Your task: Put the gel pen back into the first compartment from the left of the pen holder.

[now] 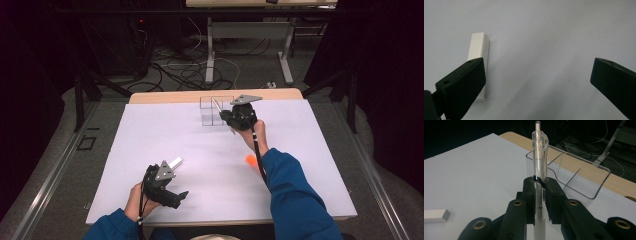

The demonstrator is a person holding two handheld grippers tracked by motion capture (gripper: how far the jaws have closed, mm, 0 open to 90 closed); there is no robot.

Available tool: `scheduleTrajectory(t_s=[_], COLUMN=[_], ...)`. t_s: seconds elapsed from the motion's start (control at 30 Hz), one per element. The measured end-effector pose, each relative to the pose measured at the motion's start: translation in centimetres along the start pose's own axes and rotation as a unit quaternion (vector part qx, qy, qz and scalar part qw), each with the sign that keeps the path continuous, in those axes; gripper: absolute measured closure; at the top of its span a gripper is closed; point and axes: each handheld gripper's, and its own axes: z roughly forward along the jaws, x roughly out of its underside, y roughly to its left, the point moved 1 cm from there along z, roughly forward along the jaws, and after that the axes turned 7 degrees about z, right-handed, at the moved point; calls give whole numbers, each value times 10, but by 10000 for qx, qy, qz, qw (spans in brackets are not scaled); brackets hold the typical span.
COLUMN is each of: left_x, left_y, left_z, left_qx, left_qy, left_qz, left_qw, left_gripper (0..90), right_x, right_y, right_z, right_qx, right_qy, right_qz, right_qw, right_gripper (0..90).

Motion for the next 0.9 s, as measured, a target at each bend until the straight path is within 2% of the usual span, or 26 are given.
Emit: scheduleTrajectory(t_s=[0.23, 0.47, 0.7, 0.9], left_x=[0, 0, 0, 0], left_y=[0, 0, 0, 0], left_z=[0, 0, 0, 1], left_qx=[22, 30, 36, -17], left_qy=[6, 5, -1, -95], left_qz=[-4, -4, 0, -34], left_qw=[10000, 10000, 10000, 9999], left_gripper=[0, 0, 0, 0], right_x=[-6, -16, -27, -36], right_y=[-1, -4, -5, -3], right_z=[13, 23, 37, 50], right_qx=[-15, 76, 60, 105], right_qy=[-92, -175, -415, -545], right_qz=[-26, -43, -48, -161], right_qw=[10000, 9998, 9991, 9983], right_gripper=[796, 796, 796, 796])
